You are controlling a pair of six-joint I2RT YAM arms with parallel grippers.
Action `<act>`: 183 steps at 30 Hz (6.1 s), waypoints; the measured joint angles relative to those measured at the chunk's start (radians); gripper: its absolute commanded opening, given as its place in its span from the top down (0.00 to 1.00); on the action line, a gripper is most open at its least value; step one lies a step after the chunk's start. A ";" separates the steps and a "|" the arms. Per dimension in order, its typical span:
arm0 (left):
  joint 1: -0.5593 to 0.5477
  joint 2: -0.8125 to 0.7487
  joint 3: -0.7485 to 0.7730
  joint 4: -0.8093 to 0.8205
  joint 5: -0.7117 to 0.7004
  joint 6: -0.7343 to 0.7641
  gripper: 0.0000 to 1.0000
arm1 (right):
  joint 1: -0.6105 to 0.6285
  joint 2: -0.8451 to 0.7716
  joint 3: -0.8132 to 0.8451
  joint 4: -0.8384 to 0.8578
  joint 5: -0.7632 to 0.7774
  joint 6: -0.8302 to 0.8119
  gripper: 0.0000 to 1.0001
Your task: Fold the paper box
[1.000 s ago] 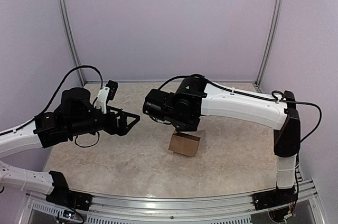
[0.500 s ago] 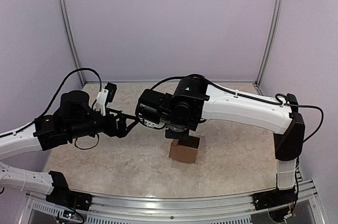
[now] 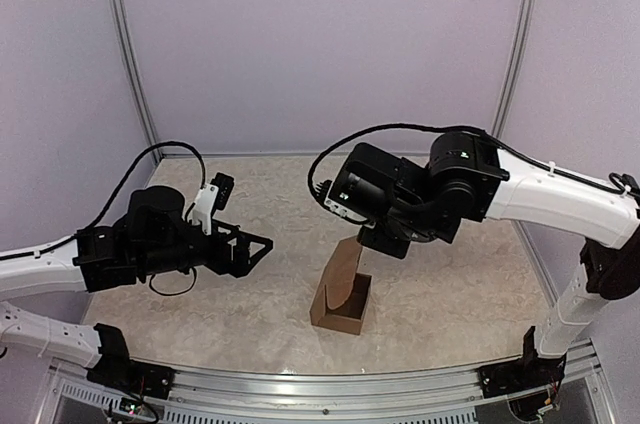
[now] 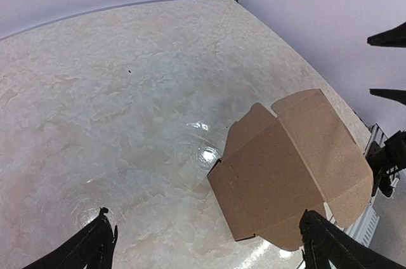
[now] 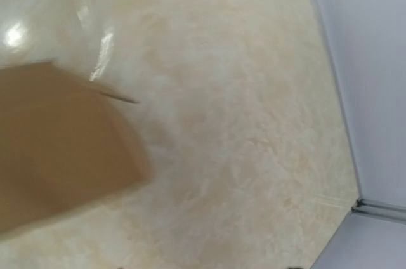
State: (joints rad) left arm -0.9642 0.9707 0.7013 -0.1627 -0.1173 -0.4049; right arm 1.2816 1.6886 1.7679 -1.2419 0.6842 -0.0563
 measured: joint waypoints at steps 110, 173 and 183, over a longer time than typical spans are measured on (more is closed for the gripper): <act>0.189 0.662 0.041 0.212 0.177 -0.254 0.18 | -0.233 -0.441 -1.210 1.218 -0.475 0.590 0.60; -0.137 0.315 -0.035 0.164 -0.067 0.384 0.58 | -0.319 -0.793 -0.980 0.799 -0.426 0.291 0.38; -0.137 0.393 -0.022 0.233 -0.068 0.423 0.66 | -0.365 -0.705 -1.048 0.897 -0.557 0.356 0.38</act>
State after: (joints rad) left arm -1.1007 1.3632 0.6796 0.0708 -0.1856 0.0185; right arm 0.9165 0.9840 0.7197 -0.3450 0.1272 0.3000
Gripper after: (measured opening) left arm 0.369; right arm 0.622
